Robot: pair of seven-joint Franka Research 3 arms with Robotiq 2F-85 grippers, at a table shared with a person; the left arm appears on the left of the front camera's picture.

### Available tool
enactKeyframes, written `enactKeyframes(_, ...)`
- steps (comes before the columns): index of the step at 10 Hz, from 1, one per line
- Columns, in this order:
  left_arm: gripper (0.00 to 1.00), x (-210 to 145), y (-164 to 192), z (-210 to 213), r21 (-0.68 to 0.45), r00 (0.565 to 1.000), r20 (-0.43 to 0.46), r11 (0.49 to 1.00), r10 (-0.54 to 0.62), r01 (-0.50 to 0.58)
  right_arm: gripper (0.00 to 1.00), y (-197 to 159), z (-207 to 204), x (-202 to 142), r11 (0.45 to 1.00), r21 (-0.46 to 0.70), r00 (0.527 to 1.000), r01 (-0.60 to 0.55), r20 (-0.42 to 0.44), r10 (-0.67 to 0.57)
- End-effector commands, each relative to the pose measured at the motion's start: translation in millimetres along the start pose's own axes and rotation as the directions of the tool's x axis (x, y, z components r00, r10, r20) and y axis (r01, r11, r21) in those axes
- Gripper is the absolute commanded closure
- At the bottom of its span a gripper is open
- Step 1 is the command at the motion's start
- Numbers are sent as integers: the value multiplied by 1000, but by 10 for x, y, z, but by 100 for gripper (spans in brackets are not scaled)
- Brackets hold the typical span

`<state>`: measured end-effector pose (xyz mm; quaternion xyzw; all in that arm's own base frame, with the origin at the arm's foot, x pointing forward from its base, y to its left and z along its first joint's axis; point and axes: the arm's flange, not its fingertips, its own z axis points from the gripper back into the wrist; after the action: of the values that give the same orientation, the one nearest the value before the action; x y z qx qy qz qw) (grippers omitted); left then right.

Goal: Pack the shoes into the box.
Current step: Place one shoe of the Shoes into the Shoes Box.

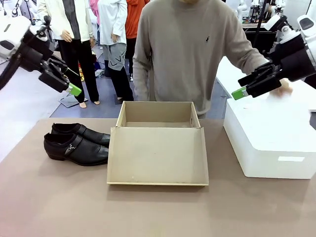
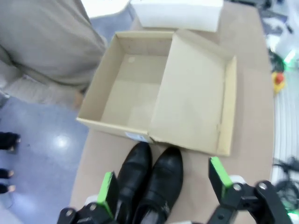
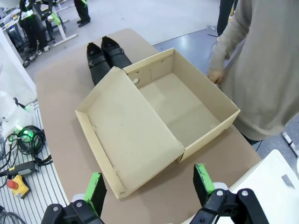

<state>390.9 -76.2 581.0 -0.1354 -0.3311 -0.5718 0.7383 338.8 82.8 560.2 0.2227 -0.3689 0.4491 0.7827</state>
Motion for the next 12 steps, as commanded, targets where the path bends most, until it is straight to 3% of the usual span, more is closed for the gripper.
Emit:
enactKeyframes(1, 0, 96, 264, 50, -60, 981, -123, 988, -152, 145, 0, -38, -19, 0, 1000, 18, 1000, -22, 19, 22)
enactKeyframes(4, 0, 182, 655, -74, -178, 917, -269, 951, -293, 252, 0, -38, -19, 0, 1000, 18, 1000, -22, 19, 22)
enactKeyframes(8, 0, 110, 1078, -383, -193, 842, -455, 955, -290, 225, 0, -38, -19, 0, 1000, 18, 1000, -22, 19, 22)
enactKeyframes(12, 0, -60, 1234, -628, -204, 837, -474, 959, -272, 195, 0, -38, -19, 0, 1000, 18, 1000, -22, 19, 22)
